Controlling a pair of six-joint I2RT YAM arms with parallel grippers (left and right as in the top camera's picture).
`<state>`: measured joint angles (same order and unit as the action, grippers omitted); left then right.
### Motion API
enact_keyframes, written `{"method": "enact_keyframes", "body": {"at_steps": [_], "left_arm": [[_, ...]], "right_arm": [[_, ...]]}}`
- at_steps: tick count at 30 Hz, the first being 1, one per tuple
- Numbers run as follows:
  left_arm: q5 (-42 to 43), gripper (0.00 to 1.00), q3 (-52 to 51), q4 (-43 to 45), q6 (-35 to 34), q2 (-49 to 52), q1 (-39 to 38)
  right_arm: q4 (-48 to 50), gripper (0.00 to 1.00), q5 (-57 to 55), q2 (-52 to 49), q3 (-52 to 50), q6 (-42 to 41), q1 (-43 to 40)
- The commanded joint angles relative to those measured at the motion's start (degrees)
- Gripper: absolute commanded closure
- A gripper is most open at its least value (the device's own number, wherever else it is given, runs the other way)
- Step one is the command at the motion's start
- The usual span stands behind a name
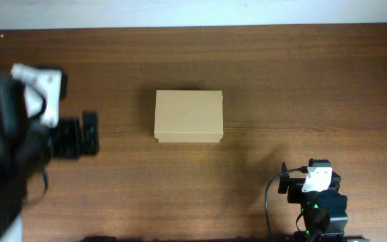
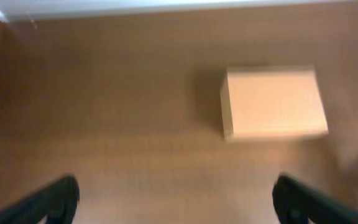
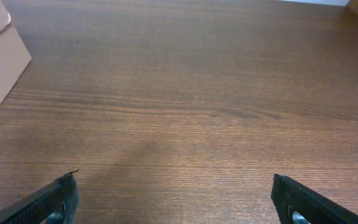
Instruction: Pack container
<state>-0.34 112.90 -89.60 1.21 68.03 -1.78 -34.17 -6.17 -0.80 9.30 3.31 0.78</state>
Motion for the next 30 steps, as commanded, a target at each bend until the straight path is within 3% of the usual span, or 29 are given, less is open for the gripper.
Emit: {"method": "enact_keyframes", "body": {"at_steps": [1,9,13,21,30], "left_arm": [[-2.5,0.00,-14.2,10.4,1.7,-11.7,0.3],[-2.8,0.00,-49.3,48.0,3.7,-41.0,0.3],[-2.8,0.00,-64.5,60.7,3.6,-52.9,0.3],[-2.7,0.00,-86.9,74.8,3.6,-68.0,0.2],[-2.7,0.00,-102.0,88.3,3.6,-67.7,0.0]], "right_arm": [[0.2,0.01,0.1,0.7,-0.5,0.1,-0.5],[0.2,0.01,0.1,0.7,-0.5,0.1,-0.5],[0.2,0.01,0.1,0.7,-0.5,0.1,-0.5],[0.2,0.01,0.1,0.7,-0.5,0.1,-0.5],[0.2,0.01,0.1,0.7,-0.5,0.1,-0.5]]}}
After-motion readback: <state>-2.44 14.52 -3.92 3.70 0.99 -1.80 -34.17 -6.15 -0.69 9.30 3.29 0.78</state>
